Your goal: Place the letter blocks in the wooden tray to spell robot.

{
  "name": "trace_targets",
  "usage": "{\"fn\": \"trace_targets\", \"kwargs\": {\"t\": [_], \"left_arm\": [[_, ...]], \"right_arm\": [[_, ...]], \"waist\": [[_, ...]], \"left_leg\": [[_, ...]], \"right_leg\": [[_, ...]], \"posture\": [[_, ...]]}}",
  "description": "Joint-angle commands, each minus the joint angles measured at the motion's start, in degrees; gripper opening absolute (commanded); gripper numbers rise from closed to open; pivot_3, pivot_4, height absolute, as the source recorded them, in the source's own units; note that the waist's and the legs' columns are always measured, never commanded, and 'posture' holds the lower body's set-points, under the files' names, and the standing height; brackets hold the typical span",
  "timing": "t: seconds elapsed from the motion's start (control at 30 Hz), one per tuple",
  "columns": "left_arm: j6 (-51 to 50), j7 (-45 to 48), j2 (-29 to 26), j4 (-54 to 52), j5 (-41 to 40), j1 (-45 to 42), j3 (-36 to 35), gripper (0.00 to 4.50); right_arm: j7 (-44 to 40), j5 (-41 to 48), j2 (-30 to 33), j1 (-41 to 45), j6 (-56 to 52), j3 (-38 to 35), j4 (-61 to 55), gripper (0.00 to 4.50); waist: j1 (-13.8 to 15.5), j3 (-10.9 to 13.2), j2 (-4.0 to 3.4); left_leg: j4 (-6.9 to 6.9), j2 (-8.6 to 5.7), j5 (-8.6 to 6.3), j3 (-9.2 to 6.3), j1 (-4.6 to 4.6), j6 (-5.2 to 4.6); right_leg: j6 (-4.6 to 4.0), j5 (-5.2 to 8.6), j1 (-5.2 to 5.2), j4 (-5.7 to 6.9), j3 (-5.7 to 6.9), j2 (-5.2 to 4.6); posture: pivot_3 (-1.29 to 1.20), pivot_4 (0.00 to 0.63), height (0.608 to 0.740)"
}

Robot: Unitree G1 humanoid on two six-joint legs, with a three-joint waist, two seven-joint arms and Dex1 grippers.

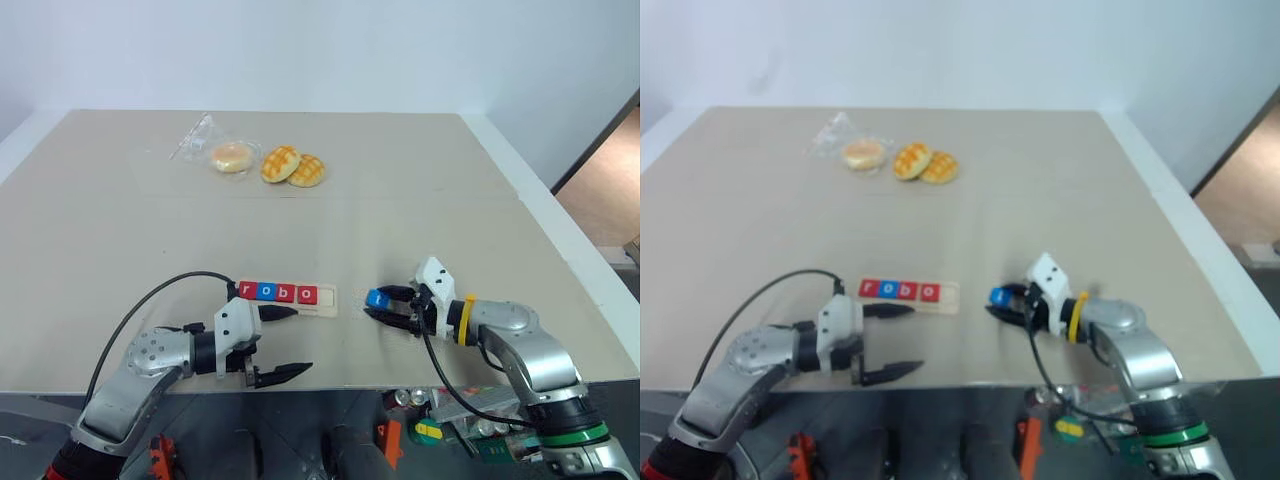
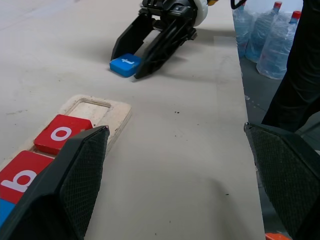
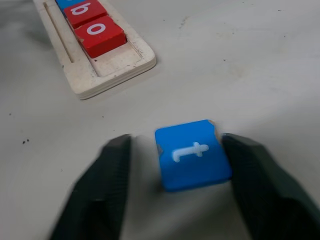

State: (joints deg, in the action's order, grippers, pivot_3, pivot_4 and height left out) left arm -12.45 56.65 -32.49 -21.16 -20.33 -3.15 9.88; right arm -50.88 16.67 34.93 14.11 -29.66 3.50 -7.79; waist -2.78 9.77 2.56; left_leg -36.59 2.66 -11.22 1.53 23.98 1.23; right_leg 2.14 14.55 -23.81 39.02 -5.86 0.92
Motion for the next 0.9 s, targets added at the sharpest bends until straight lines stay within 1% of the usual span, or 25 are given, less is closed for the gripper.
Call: {"fn": "trace_targets", "kwargs": {"t": [0.03,0.2,0.27,0.3,0.37,0.5,0.6,0.67,0.77,0.9], "left_arm": [[0.54,-0.51,-0.01,-1.14,-0.23,0.00,-0.40,4.50],[0.44,-1.36,-0.04,-1.06,0.15,0.02,-0.73,4.50],[0.18,-2.00,0.16,-0.94,-0.08,0.19,-1.07,4.50],[0.13,-2.17,0.20,-0.76,-0.19,0.16,-1.14,4.50],[0.15,-2.22,0.08,-0.48,-0.32,0.04,-1.18,4.50],[0.35,-2.08,-0.12,-0.15,-0.34,-0.23,-0.96,4.50],[0.64,-2.12,-0.16,0.07,-0.31,-0.22,-1.20,4.50],[0.72,-2.38,-0.13,0.10,-0.24,-0.13,-1.42,4.50],[0.81,-2.73,-0.16,-0.58,-0.20,0.69,-1.50,4.50],[0.63,-3.33,0.05,-1.08,-0.39,1.20,-1.81,4.50]], "right_arm": [[3.29,0.42,-0.71,-1.68,-2.75,-0.76,-4.08,1.23],[10.96,0.16,-3.48,-5.15,-8.06,-0.46,-13.05,1.20],[11.97,0.55,-4.44,-5.17,-8.70,0.12,-14.86,1.20],[11.11,1.01,-4.36,-4.11,-8.42,0.24,-14.35,1.20],[6.46,1.10,-2.58,-0.12,-5.74,1.40,-11.07,1.20],[-1.32,-0.58,-0.04,9.26,-1.08,4.65,-2.14,1.20],[-5.67,-0.45,0.18,14.07,0.44,6.73,1.64,1.20],[-8.36,0.12,-0.16,16.43,0.27,7.81,3.50,1.20],[-13.07,-1.18,-0.23,18.87,3.15,11.05,6.62,1.20],[-14.63,-2.83,-1.27,20.17,6.01,12.98,8.90,1.20]], "waist": [[0.01,0.00,0.00],[0.00,0.00,-0.01],[0.02,-0.01,-0.01],[-0.05,-0.01,-0.02],[-0.18,0.00,-0.04],[-0.23,0.01,-0.04],[-0.13,0.01,-0.04],[-0.07,0.01,-0.04],[0.00,0.01,-0.04],[0.01,0.01,-0.05]], "left_leg": [[0.00,0.00,0.00,0.00,0.00,0.00],[0.01,0.00,0.00,-0.04,0.00,0.00],[0.01,0.00,0.00,-0.03,0.01,0.00],[0.01,0.01,0.00,-0.05,0.01,0.00],[0.00,0.01,0.00,0.03,0.02,0.00],[-0.05,-0.01,0.06,0.14,0.00,-0.08],[-0.03,0.00,0.08,0.10,-0.01,-0.11],[0.04,0.01,0.07,0.05,0.01,-0.11],[0.12,0.01,0.06,0.00,0.14,-0.11],[0.15,0.00,0.00,-0.02,0.19,-0.09]], "right_leg": [[0.00,0.00,0.00,0.00,0.00,0.00],[-0.01,0.01,0.00,0.00,0.02,0.00],[-0.02,0.01,-0.01,0.00,0.02,-0.01],[-0.02,0.02,-0.01,0.00,0.03,0.00],[-0.02,0.00,-0.05,0.00,-0.03,-0.01],[-0.19,-0.06,-0.06,-0.02,-0.10,-0.03],[-0.24,-0.04,-0.05,-0.02,-0.06,0.00],[-0.18,-0.03,-0.07,-0.02,-0.01,0.02],[-0.06,0.01,-0.16,-0.02,0.02,0.03],[-0.03,0.08,-0.19,-0.02,0.02,0.00]], "posture": [[0.00,0.150,0.740],[0.00,0.150,0.740],[0.00,0.150,0.740],[0.00,0.150,0.740],[0.00,0.150,0.740],[0.00,0.150,0.740],[0.00,0.150,0.740],[0.00,0.150,0.740],[0.00,0.150,0.740],[0.00,0.150,0.740]]}}
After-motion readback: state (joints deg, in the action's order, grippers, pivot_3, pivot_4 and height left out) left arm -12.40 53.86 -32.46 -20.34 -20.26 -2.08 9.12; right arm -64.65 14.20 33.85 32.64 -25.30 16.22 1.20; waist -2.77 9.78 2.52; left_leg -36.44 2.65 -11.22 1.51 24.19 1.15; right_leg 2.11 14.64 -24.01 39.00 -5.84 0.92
